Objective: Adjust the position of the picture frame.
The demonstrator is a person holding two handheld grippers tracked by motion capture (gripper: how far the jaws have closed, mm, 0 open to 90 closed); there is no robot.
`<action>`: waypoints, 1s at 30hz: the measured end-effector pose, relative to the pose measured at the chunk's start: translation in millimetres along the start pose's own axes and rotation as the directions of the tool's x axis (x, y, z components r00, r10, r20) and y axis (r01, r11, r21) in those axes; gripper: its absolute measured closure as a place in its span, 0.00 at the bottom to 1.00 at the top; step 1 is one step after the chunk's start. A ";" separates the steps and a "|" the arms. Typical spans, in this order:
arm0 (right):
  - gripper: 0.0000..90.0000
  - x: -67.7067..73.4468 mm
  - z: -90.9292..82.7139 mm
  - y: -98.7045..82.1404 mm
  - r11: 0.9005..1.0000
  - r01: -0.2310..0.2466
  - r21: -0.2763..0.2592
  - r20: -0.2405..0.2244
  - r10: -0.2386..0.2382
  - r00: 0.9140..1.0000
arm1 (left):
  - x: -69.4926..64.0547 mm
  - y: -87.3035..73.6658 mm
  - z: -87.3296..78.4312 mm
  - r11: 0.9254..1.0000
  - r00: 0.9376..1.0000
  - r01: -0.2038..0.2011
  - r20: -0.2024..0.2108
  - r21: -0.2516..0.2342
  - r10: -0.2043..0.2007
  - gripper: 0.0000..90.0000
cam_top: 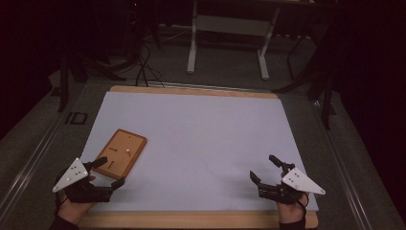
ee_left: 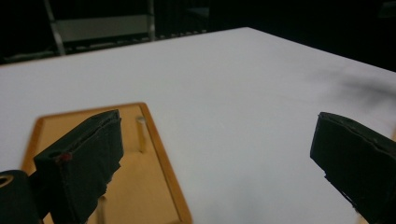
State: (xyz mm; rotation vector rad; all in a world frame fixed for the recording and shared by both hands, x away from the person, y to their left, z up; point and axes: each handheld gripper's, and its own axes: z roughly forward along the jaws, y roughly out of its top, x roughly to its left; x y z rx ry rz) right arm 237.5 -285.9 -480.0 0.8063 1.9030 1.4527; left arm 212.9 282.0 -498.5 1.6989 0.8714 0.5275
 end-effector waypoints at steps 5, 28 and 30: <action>0.14 1.3 0.1 1.3 1.000 0.002 -0.008 -0.014 -0.002 1.000 | 16.6 8.8 7.1 1.000 0.999 -0.024 -0.025 0.019 0.025 0.07; 0.14 3.4 2.3 0.2 0.999 -0.034 0.003 -0.081 0.034 0.996 | 51.6 -3.6 68.5 0.975 1.000 -0.013 0.002 0.221 0.013 0.72; 0.14 2.8 3.3 -1.3 0.999 -0.036 0.016 -0.081 0.037 0.996 | 52.2 -3.9 72.1 0.973 1.000 -0.009 -0.006 0.230 0.010 0.72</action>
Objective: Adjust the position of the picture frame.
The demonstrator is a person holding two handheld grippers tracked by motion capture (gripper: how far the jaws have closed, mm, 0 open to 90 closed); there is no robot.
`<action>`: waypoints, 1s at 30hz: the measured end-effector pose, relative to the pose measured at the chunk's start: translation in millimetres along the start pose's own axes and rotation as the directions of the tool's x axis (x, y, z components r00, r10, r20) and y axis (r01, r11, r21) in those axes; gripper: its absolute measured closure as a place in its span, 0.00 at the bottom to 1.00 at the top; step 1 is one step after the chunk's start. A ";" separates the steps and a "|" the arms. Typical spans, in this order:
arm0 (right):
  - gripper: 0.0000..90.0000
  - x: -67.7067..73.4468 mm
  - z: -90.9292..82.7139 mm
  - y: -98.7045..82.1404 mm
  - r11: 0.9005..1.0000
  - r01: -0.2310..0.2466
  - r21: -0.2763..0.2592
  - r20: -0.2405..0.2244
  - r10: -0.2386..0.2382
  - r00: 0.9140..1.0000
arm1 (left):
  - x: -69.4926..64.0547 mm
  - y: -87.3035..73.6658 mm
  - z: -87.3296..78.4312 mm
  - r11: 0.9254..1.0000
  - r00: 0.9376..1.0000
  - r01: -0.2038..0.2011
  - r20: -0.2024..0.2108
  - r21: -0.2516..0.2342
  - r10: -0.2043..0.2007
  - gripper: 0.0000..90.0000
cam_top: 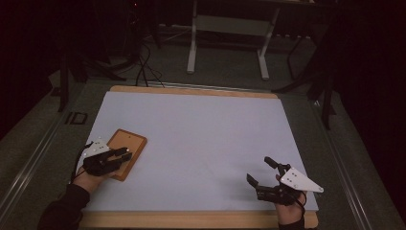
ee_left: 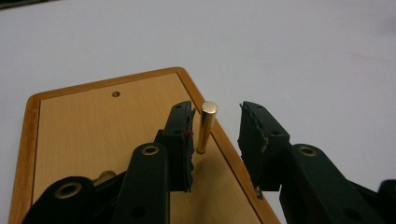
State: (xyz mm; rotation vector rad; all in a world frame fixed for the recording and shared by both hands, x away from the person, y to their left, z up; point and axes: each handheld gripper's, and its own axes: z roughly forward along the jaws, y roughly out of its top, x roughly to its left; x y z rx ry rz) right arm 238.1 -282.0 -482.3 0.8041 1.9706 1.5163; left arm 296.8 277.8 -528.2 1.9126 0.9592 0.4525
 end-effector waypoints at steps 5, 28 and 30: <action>0.14 0.2 -0.2 -0.2 1.000 -0.003 0.004 -0.006 0.003 1.000 | 0.9 0.9 7.0 1.000 1.000 -0.008 -0.009 0.022 0.008 0.81; 0.14 -1.3 2.0 -1.7 1.000 -0.016 0.024 -0.010 0.016 1.000 | 1.3 4.0 4.5 1.000 0.999 0.009 -0.049 0.004 -0.009 0.95; 0.14 -1.3 2.0 -1.7 1.000 -0.017 0.023 -0.011 0.017 1.000 | 0.7 5.9 3.5 1.000 0.999 0.000 -0.049 0.000 0.000 0.95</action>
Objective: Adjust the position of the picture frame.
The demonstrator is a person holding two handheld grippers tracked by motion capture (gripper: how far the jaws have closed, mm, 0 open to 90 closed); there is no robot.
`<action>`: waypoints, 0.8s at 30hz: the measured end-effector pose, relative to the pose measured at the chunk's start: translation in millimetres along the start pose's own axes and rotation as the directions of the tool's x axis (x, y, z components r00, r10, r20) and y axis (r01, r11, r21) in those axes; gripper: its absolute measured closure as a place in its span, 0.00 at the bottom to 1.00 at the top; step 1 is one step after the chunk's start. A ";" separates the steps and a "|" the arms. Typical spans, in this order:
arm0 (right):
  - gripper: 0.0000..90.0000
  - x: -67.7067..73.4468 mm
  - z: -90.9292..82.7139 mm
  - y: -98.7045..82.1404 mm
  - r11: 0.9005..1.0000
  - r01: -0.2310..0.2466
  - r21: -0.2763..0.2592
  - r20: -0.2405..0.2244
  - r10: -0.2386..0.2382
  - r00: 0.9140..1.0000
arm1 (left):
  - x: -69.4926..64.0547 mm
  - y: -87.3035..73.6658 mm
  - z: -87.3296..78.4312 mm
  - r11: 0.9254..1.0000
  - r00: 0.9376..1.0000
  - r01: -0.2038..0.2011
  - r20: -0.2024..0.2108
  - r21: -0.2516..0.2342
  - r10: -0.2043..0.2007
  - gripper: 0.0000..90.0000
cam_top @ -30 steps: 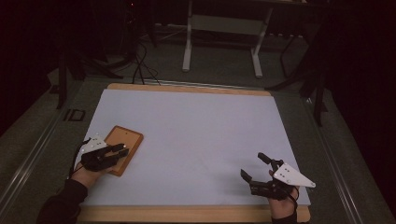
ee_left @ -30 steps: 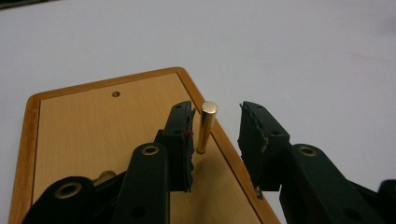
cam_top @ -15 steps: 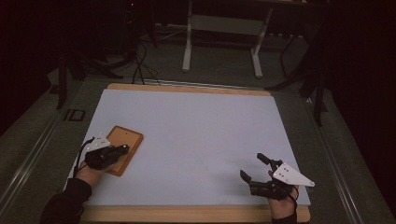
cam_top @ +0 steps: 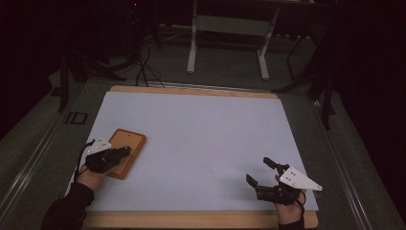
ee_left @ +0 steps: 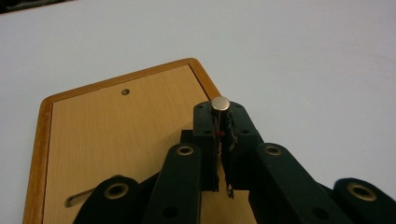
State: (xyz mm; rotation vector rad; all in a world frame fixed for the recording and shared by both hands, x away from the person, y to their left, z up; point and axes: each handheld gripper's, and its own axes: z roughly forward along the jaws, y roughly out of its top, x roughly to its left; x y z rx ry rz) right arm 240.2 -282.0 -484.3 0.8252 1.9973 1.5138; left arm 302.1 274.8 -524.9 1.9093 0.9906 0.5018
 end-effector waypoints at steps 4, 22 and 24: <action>0.14 -0.6 0.2 -0.3 1.000 -0.005 0.004 -0.002 0.005 1.000 | -2.6 11.1 -5.0 1.000 1.000 -0.008 -0.004 -0.022 0.008 0.95; 0.14 -1.7 -0.3 -0.4 1.000 -0.012 0.004 -0.012 0.012 1.000 | -39.1 64.9 9.8 0.991 0.987 -0.114 0.109 -0.073 0.121 0.95; 0.14 -1.8 -0.5 -0.4 1.000 -0.012 0.003 -0.011 0.012 1.000 | -41.5 66.3 12.3 0.990 0.985 -0.120 0.118 -0.076 0.128 0.95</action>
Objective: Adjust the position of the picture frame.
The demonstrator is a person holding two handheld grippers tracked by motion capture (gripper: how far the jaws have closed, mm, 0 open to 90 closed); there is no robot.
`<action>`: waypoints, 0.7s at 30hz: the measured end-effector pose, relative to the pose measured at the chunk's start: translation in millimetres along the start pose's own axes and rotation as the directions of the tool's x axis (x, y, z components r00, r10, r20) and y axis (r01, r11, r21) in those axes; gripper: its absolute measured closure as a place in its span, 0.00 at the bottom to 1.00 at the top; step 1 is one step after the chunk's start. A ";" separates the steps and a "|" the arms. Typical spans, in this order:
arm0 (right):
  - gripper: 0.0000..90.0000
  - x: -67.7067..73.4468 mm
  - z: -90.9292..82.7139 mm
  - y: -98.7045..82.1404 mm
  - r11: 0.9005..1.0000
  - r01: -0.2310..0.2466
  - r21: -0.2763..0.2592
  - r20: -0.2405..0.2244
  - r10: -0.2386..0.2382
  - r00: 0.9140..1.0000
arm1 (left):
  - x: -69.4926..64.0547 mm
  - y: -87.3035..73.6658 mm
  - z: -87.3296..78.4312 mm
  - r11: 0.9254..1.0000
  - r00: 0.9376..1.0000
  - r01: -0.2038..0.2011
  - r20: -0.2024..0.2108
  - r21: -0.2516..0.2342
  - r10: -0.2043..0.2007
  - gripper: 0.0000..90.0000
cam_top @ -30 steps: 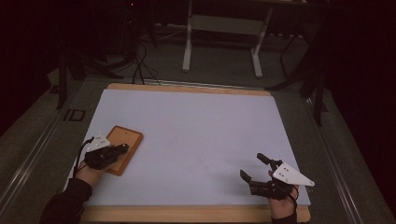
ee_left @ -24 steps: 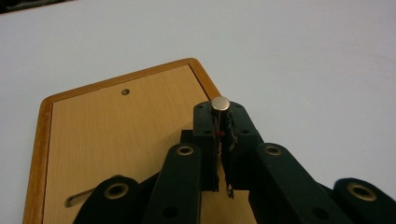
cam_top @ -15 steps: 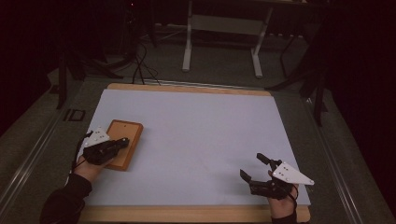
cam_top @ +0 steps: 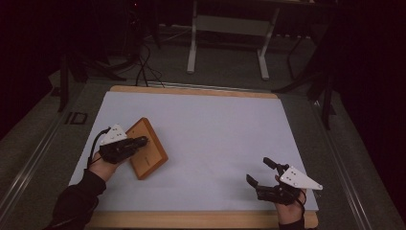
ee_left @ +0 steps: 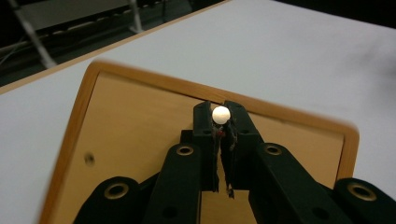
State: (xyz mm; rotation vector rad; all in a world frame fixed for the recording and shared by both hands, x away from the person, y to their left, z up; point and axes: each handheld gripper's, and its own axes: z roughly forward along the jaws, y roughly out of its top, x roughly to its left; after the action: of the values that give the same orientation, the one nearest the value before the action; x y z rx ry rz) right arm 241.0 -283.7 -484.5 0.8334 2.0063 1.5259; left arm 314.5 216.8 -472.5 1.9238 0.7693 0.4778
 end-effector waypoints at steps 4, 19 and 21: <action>0.14 -0.4 -0.3 0.0 1.000 -0.004 0.000 -0.001 0.004 1.000 | -5.7 6.4 9.1 1.000 1.000 -0.006 0.022 0.000 0.006 0.95; 0.14 -1.5 -1.9 0.0 1.000 -0.006 -0.005 -0.003 0.006 1.000 | -27.6 38.4 48.1 0.998 0.992 -0.057 0.109 -0.003 0.057 0.95; 0.14 -1.7 -2.3 -0.1 1.000 -0.010 -0.007 -0.004 0.010 1.000 | -31.1 41.3 53.6 0.998 0.990 -0.067 0.122 -0.002 0.067 0.95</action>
State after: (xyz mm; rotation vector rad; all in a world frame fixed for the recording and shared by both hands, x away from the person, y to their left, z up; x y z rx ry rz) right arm 240.6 -286.5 -484.0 0.8388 2.0014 1.5408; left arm 337.9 147.2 -459.8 1.9662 0.6278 0.3962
